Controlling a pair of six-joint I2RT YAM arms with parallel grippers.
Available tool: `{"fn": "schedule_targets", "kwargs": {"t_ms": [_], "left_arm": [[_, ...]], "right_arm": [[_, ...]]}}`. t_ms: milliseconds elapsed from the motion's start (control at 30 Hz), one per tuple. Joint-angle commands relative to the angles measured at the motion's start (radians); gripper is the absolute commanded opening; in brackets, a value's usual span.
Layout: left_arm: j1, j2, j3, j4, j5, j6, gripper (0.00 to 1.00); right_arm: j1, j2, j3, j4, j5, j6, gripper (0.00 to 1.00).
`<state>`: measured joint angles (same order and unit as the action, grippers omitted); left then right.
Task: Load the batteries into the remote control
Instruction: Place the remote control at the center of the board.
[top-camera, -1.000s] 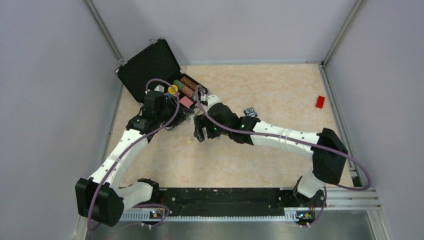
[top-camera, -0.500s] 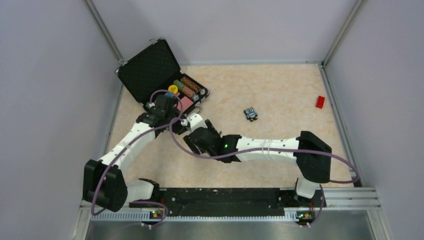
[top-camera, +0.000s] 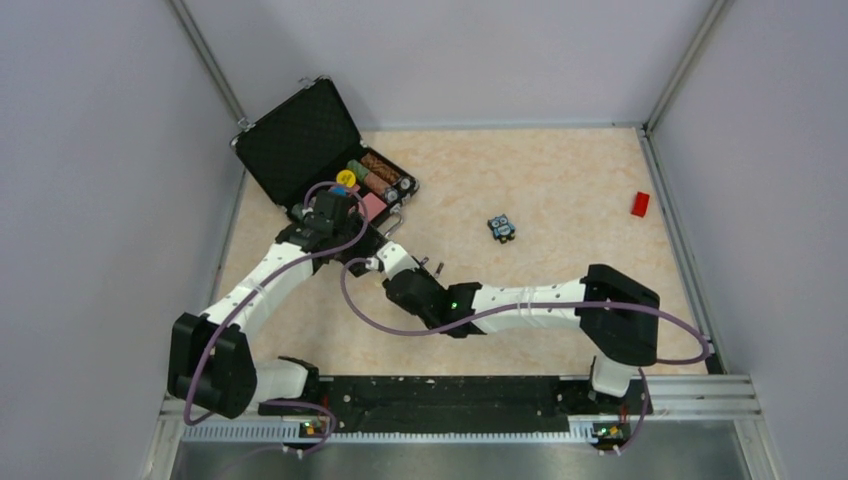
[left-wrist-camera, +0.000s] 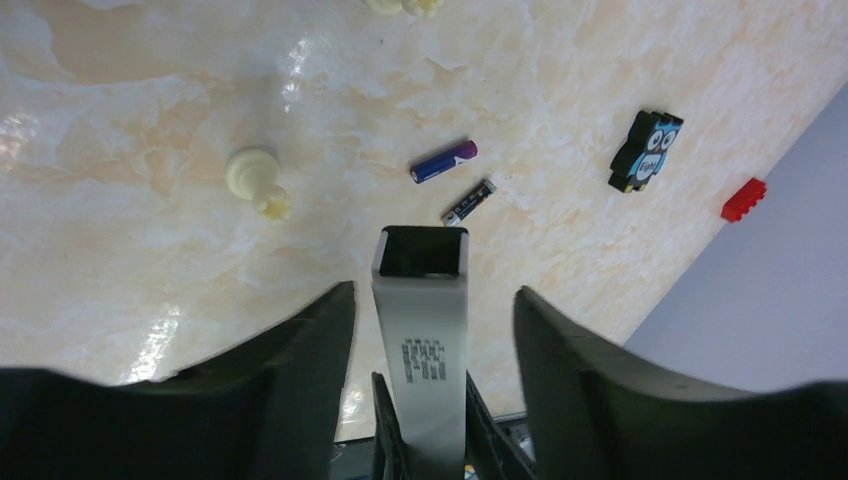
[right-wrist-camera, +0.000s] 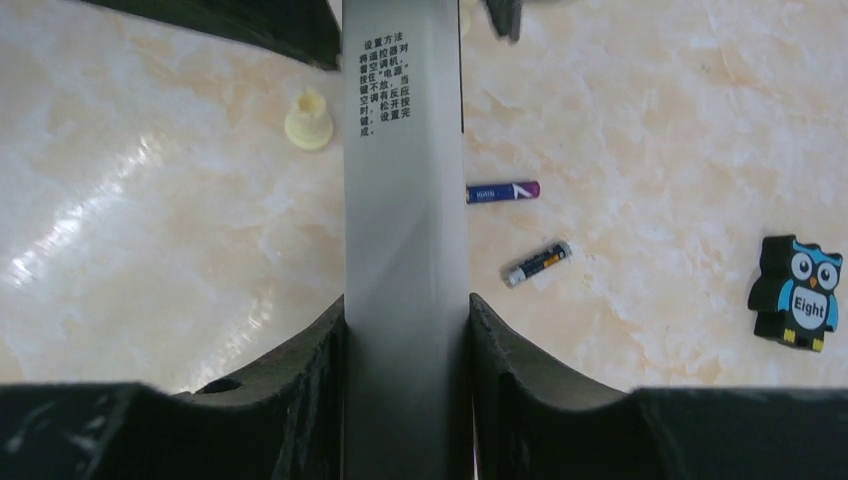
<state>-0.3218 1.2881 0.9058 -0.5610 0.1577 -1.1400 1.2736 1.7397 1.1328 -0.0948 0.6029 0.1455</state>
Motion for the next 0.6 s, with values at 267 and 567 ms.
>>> {"fn": "schedule_targets", "kwargs": {"t_ms": [267, 567], "left_arm": [[0.0, -0.053, -0.004, 0.049, -0.126, 0.085, 0.9], [0.0, -0.082, -0.074, 0.103, -0.104, 0.114, 0.9]], "right_arm": [[-0.06, -0.177, -0.268, 0.06, -0.098, 0.242, 0.33], [-0.145, -0.33, -0.486, 0.029, -0.126, 0.501, 0.34]]}}
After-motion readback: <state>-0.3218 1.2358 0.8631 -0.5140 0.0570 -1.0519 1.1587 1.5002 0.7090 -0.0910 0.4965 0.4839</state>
